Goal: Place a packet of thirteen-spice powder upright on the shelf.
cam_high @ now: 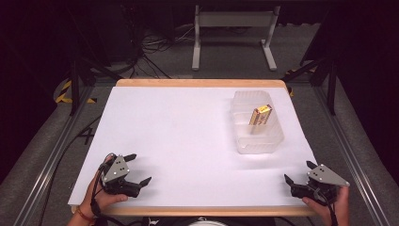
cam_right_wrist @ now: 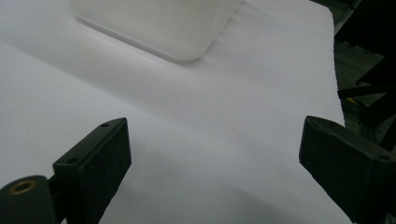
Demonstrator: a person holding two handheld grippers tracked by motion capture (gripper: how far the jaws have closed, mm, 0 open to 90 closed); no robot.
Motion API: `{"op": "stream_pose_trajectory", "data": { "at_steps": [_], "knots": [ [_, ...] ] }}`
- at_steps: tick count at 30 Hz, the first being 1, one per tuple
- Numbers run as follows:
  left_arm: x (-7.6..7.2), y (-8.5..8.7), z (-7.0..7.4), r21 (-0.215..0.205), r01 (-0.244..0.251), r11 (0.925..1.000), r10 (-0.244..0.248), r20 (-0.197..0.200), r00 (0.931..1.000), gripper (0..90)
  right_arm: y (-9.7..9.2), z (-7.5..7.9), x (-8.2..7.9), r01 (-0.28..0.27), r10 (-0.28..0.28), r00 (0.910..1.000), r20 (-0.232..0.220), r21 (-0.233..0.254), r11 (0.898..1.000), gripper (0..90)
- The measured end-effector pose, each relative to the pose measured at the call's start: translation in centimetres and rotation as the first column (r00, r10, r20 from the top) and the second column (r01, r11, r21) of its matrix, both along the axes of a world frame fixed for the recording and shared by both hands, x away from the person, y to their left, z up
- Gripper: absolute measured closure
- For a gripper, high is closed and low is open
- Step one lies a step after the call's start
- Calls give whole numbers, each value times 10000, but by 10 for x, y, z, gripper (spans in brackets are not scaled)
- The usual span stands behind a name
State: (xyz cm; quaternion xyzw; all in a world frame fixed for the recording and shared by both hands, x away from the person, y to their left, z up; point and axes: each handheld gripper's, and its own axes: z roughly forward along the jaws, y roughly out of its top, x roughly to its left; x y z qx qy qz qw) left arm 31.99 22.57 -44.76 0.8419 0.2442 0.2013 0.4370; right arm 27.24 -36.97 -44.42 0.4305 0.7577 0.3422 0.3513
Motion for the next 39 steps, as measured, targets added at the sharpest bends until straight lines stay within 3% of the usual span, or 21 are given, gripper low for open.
{"op": "stream_pose_trajectory", "data": {
  "at_steps": [11, 16, 39],
  "knots": [
    [-3, 3, 0, -67, -44, 10000, 44, 26, 10000, 59, 4, 4, -1, 79, -75, 9998, 206, -191, 9998, 98],
    [-1, 2, -1, -61, -78, 10000, 77, -63, 10000, 57, 7, 2, 0, 177, -165, 9996, 212, -573, 9982, 97],
    [5, -2, -1, 72, -14, 10000, 15, -84, 10000, 57, 10, 2, -2, 212, -199, 9995, 237, -567, 9982, 98]
  ]
}}
